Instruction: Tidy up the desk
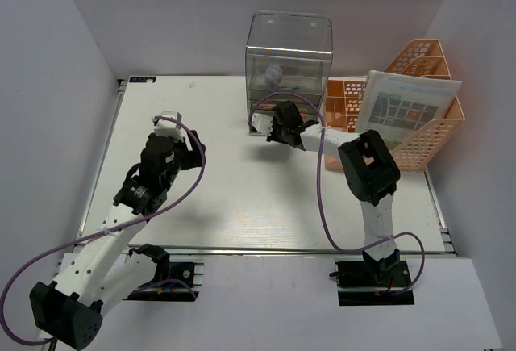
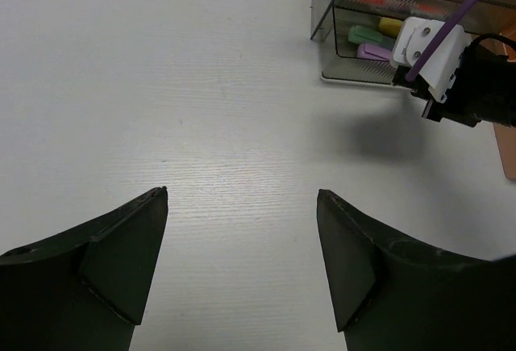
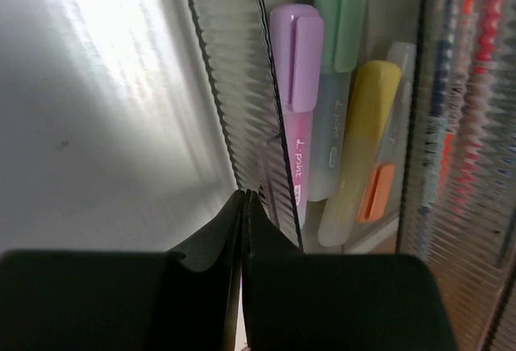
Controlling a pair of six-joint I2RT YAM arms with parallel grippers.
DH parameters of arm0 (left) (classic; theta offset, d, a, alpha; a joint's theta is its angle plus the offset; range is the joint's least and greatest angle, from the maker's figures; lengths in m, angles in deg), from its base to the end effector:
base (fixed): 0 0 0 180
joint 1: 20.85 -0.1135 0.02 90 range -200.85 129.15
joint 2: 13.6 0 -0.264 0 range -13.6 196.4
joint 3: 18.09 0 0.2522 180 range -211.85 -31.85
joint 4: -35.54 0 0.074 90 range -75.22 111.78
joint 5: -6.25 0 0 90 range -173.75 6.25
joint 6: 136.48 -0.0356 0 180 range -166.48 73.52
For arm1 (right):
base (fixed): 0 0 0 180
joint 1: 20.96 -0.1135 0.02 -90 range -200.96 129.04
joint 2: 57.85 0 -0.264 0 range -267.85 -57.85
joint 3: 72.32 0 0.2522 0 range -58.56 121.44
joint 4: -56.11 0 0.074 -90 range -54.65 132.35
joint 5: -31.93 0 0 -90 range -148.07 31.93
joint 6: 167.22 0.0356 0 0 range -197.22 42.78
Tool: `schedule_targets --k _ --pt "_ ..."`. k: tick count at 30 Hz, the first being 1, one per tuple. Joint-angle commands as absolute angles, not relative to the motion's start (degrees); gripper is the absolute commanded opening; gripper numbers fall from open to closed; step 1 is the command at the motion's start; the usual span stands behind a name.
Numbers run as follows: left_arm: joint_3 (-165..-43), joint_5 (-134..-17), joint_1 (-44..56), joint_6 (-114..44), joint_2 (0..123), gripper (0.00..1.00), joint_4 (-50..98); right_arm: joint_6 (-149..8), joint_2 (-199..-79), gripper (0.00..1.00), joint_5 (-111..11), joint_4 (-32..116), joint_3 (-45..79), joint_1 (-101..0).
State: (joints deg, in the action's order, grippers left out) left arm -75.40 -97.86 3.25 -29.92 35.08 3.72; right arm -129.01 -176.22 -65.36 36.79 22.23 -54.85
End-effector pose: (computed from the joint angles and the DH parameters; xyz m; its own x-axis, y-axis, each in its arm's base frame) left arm 0.1814 -0.0716 0.3069 -0.3991 -0.1243 -0.9084 0.0811 0.9821 -0.1700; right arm 0.3810 0.2505 0.1692 0.0231 -0.9234 -0.3832 -0.7406 0.2417 -0.6270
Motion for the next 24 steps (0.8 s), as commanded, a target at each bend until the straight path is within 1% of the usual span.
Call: schedule_targets --k 1,24 --pt "-75.36 -99.21 3.15 -30.40 34.83 0.84 3.24 -130.92 -177.29 0.01 -69.84 43.75 24.23 -53.92" --pt "-75.00 -100.36 3.15 -30.40 35.53 0.84 3.33 -137.16 -183.36 0.02 -74.76 55.36 27.84 -51.29"
